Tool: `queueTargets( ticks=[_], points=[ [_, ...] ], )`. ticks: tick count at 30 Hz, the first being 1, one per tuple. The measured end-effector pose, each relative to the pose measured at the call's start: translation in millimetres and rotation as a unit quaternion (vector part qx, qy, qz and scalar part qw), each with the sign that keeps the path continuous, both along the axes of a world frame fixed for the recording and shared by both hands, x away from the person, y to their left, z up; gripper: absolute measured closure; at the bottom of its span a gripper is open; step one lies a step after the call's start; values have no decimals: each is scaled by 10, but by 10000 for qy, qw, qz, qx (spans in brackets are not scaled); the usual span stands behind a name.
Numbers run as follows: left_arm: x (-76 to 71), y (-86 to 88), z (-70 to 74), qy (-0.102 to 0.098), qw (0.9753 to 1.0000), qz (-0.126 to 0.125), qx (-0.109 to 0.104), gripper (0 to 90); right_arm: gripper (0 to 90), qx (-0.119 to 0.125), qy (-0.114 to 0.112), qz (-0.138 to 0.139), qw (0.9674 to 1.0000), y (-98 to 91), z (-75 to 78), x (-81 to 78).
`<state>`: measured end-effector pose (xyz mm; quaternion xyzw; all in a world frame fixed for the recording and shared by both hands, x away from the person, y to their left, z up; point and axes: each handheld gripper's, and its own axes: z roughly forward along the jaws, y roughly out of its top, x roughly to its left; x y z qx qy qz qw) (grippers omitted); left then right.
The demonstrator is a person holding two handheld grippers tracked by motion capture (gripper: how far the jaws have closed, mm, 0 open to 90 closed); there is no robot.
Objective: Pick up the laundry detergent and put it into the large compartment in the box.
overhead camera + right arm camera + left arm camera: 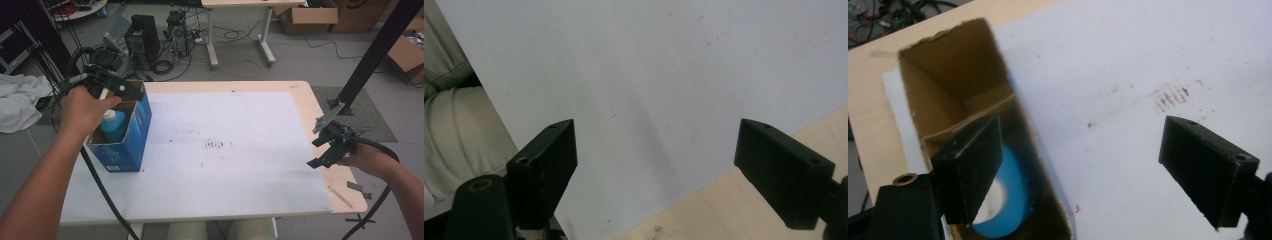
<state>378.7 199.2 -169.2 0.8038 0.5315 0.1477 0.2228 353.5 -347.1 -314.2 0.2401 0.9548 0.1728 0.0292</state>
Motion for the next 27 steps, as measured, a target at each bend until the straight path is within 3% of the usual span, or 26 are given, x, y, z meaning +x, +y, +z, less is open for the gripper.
queueTargets(
  ticks=[6,12,22,27],
  points=[
    [6,-220,27,-45,9991,-421,89,184,171,-4,-1,-1,10000,15,11,2],
    [39,-468,18,-3,9958,-878,256,186,171,-17,3,25,10000,43,4,19],
    [61,-826,-57,61,9861,-1580,507,190,170,-19,7,55,10000,118,40,45],
    [72,-988,-123,139,9773,-2025,608,192,171,-21,-19,88,10000,171,70,49]
  ],
)
